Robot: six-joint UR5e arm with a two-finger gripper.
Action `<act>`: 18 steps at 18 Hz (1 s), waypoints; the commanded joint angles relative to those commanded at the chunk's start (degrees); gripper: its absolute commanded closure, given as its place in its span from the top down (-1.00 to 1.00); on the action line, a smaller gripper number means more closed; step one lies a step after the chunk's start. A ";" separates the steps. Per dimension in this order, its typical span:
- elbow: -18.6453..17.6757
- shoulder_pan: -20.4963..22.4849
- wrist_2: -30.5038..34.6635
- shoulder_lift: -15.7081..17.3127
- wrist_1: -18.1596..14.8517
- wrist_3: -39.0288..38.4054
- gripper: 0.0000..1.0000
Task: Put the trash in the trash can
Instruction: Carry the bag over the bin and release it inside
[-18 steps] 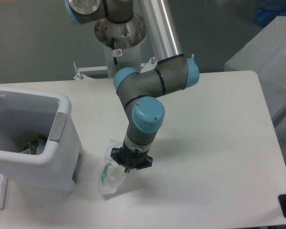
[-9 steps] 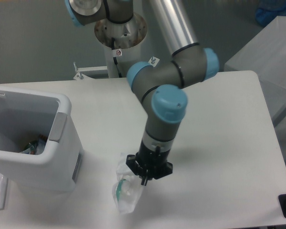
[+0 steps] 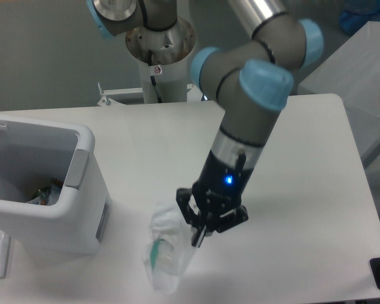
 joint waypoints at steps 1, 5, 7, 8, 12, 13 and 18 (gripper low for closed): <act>-0.35 -0.26 -1.41 1.66 0.00 -0.09 -1.00; -3.95 -2.54 -5.81 5.63 0.00 -0.27 -1.00; -5.79 -4.82 -5.99 6.77 0.09 -0.09 -1.00; -6.41 -5.53 -5.99 7.39 0.09 0.00 -1.00; -9.83 -8.26 -5.91 8.36 0.44 0.78 -0.96; -11.50 -8.70 -5.90 8.88 0.70 2.70 -0.86; -19.77 -8.97 -5.64 13.46 1.05 12.29 0.66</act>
